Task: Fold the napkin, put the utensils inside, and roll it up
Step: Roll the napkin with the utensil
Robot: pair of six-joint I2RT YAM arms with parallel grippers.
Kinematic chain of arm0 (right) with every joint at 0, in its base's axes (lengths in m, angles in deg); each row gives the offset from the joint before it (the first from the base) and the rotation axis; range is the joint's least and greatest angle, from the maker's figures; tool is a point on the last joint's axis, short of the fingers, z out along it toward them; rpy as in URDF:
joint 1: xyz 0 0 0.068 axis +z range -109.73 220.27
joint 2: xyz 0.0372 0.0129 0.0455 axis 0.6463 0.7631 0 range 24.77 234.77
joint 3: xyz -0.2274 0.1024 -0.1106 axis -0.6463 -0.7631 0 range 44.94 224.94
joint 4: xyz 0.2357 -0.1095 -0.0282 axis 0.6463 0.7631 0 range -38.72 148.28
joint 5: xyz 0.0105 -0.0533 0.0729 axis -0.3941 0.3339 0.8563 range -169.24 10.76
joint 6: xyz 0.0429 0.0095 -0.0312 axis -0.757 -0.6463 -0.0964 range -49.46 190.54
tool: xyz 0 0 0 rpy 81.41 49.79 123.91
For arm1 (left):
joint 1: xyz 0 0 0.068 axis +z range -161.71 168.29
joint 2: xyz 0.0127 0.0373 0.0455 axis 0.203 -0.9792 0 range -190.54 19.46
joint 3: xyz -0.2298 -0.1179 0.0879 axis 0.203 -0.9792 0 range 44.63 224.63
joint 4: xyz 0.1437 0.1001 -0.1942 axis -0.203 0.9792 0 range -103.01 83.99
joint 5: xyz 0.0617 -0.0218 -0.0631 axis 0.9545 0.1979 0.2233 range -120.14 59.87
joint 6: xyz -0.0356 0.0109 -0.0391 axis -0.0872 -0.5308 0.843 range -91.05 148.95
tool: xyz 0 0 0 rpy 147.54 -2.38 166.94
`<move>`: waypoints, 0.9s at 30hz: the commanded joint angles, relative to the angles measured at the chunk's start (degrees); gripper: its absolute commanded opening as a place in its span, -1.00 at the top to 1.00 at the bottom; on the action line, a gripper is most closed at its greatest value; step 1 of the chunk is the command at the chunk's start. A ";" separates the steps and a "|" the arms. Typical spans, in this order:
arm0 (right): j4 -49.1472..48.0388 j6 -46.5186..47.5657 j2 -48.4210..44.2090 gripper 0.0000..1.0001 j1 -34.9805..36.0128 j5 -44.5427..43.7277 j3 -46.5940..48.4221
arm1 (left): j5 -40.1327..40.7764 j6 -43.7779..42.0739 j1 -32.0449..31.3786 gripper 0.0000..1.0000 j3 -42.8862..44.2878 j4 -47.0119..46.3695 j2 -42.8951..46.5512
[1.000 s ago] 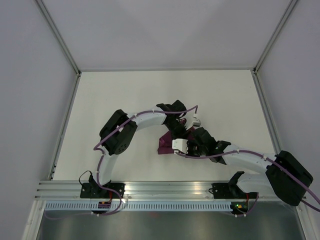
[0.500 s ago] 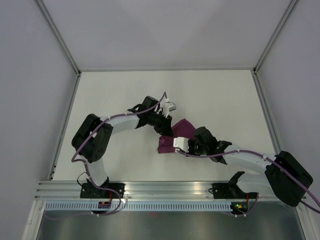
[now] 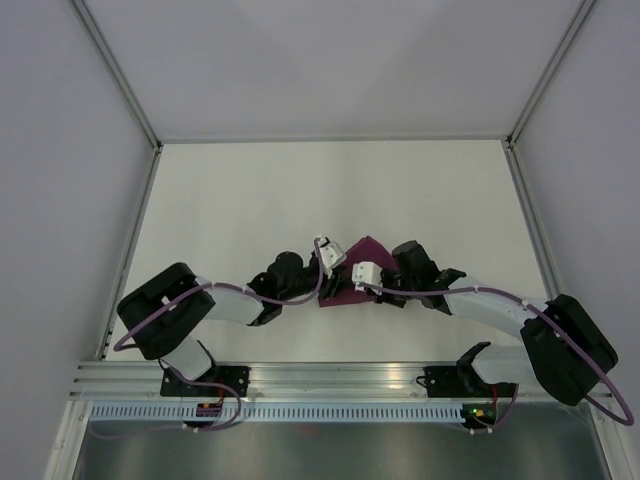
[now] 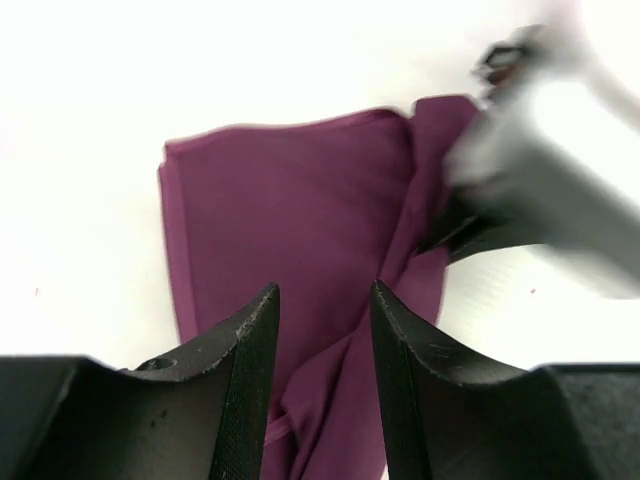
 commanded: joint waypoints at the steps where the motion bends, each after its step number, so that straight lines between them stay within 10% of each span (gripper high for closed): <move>1: 5.71 0.27 2.48 0.99 -2.16 5.33 2.81 | 8.28 -9.29 -5.30 0.05 -1.22 -15.00 -1.17; 27: 12.57 2.03 10.74 0.99 -9.02 14.03 9.85 | 15.48 -32.76 -16.56 -0.13 1.67 -10.96 -14.08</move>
